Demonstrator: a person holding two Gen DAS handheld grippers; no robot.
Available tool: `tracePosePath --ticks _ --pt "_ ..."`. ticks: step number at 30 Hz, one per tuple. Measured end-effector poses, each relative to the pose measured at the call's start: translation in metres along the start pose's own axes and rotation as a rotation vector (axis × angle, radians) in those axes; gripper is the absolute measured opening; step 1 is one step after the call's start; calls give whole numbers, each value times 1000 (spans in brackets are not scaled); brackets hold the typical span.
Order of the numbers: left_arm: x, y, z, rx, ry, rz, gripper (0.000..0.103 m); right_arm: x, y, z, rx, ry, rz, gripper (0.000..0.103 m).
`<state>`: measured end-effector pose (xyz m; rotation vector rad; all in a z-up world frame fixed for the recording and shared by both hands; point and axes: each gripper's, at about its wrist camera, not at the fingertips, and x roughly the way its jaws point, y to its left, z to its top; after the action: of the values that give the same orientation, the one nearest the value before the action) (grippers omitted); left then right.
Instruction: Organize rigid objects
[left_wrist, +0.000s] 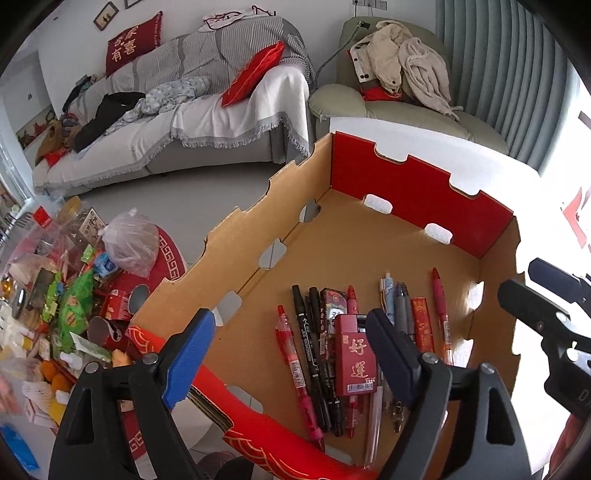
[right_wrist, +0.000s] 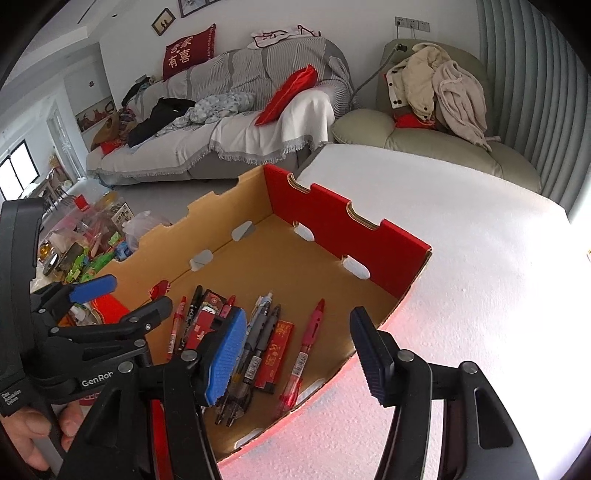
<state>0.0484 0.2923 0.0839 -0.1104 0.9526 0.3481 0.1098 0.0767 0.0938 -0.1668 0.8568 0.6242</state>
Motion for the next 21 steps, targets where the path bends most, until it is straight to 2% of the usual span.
tracePosePath --ticks 4,8,12,16,21 --pt "-2 0 1 10 -7 -27 87 2 0 1 -9 7 -1 60" --pt "-8 0 2 12 -21 -72 103 5 -4 0 -4 18 -5 60" --pt "-15 2 5 23 -40 -125 103 6 -5 0 -3 22 3 60" --pt "-14 1 9 30 -26 -99 103 6 -3 0 -14 21 7 60" --pt "-15 2 10 29 -23 -113 103 5 -1 -1 -19 26 13 60"
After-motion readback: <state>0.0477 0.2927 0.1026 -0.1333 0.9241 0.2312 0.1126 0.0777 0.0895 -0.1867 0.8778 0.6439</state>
